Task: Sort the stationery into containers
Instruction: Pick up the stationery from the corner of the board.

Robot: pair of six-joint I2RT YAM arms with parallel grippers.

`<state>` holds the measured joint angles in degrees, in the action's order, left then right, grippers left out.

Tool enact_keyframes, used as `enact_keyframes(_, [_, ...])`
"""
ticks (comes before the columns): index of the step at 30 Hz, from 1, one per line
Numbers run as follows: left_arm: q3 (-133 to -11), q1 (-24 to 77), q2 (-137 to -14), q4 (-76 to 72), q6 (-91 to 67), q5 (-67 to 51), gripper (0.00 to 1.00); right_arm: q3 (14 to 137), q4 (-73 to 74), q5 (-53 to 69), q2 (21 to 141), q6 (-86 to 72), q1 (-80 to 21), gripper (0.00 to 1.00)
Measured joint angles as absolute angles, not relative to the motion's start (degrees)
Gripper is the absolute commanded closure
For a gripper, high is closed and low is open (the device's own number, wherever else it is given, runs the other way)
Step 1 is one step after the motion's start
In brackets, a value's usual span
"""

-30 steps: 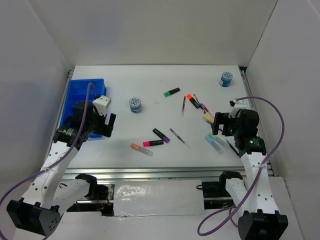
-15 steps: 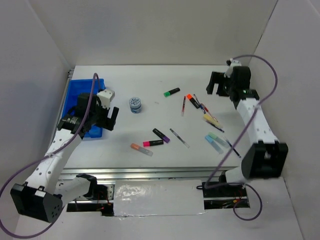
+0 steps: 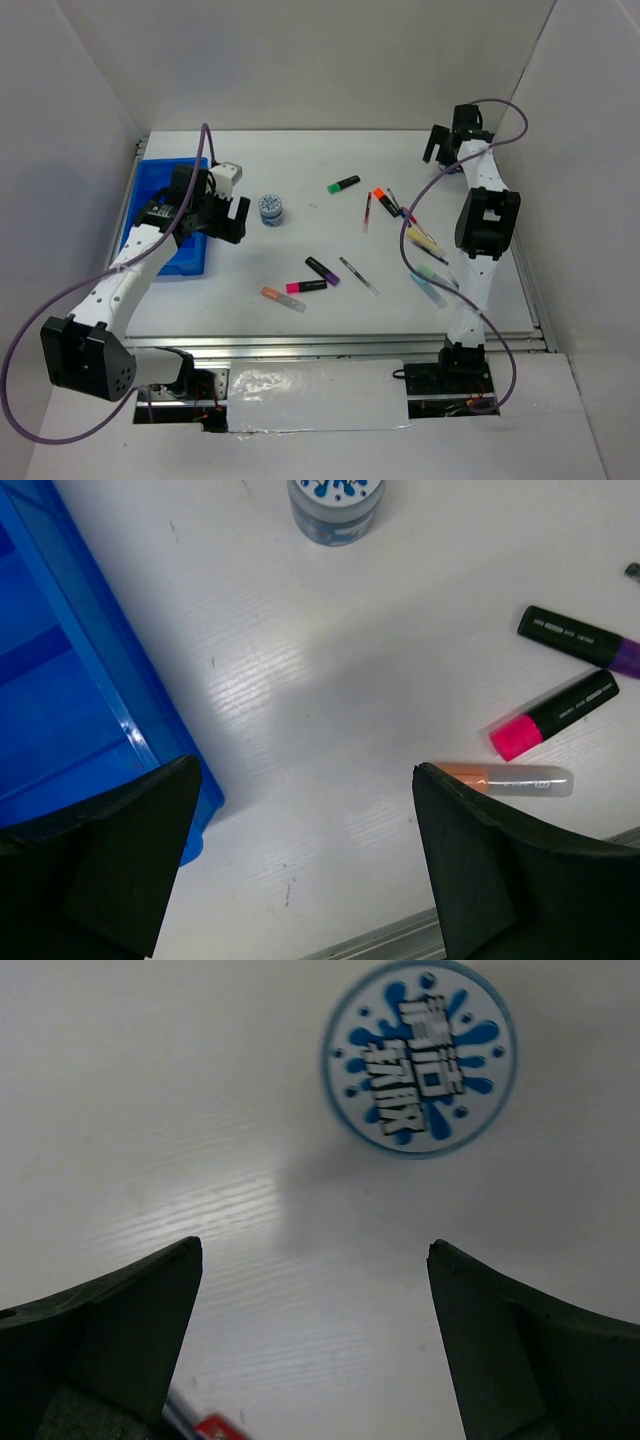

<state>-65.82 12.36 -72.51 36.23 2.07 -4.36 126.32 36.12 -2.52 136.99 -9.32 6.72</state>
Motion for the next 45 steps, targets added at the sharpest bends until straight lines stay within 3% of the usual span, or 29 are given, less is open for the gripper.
enact_keyframes(7, [-70.72,12.51,-77.08,35.11,1.19,-6.59,0.01,129.71,37.34,-6.74,140.53,-9.15,9.26,0.00])
enact_keyframes(15, [-71.53,12.51,-81.25,34.74,1.17,-7.55,0.01,129.47,28.51,-6.74,140.55,-6.90,9.56,0.00])
enact_keyframes(33, [-72.77,12.51,-83.29,35.90,1.19,-7.38,0.01,131.15,22.20,-11.18,144.24,-2.24,7.42,0.03])
enact_keyframes(45, [-74.94,12.51,-84.58,37.56,1.28,-7.07,0.01,131.55,22.31,-9.45,144.90,-1.17,8.29,0.43])
